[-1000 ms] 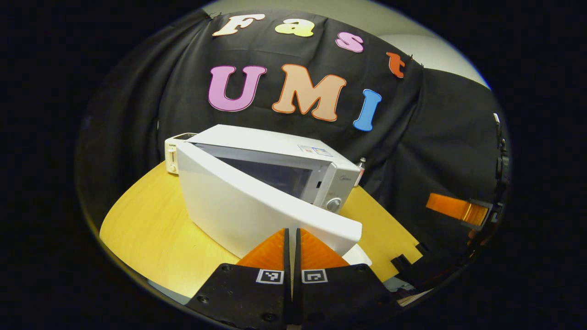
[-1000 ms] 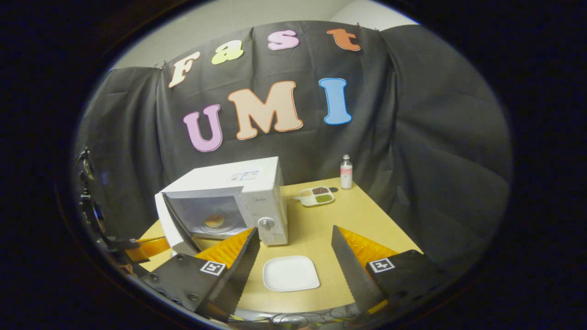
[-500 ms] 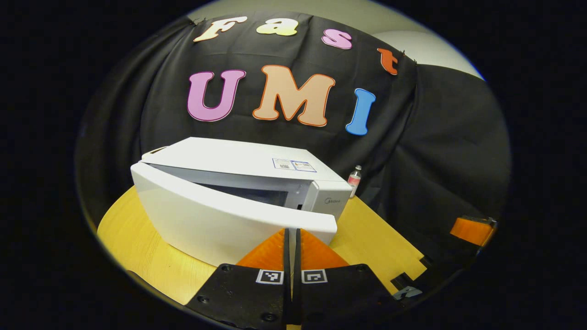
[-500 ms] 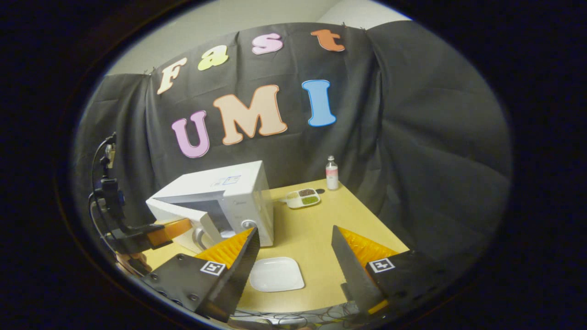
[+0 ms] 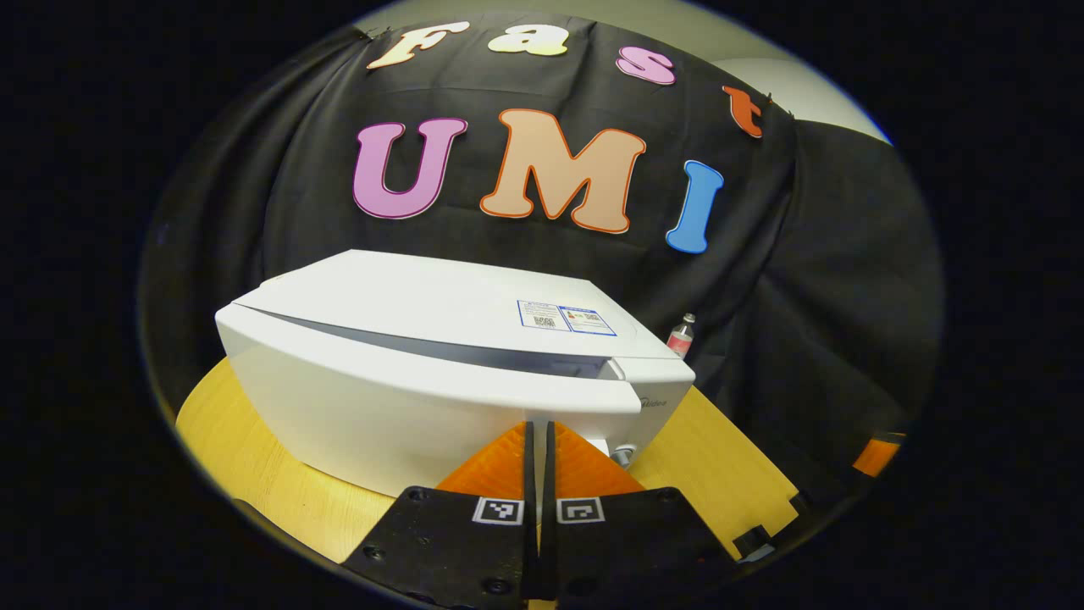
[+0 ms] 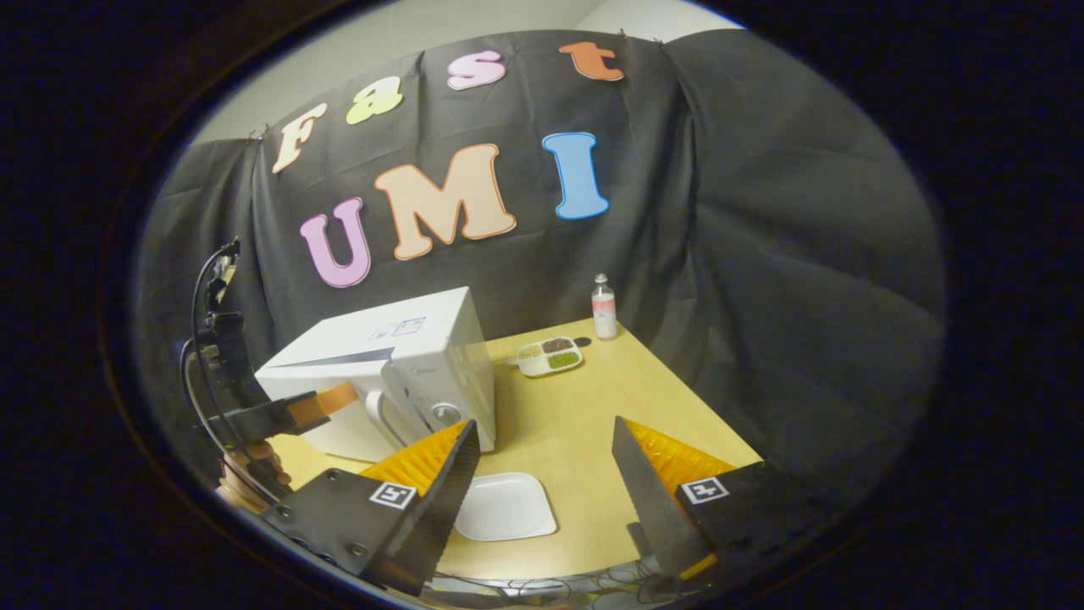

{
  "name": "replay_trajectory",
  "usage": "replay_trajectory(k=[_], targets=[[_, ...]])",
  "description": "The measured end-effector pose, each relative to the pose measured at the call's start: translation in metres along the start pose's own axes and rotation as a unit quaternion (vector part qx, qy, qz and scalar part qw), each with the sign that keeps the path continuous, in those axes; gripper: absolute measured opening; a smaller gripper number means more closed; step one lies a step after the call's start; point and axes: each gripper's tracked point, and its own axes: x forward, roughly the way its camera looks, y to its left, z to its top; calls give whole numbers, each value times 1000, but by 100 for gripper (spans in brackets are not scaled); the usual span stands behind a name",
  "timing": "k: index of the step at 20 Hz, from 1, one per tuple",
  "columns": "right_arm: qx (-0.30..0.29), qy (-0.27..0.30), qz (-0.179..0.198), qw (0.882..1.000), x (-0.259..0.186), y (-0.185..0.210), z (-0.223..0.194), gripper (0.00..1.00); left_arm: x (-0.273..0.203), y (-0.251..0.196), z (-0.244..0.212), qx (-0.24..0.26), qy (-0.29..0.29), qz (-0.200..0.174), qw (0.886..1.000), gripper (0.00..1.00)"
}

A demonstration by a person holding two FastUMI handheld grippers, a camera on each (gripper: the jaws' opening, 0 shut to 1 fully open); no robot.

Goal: Open the microwave oven with the left hand, put the food in, and close the microwave oven.

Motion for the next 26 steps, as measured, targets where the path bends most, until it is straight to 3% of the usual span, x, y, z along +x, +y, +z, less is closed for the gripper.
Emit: replay_trajectory(k=[26], targets=[[9,-12,-5,1000,19,-12,24,91,26,4,9,-27,-36,15,999,0]])
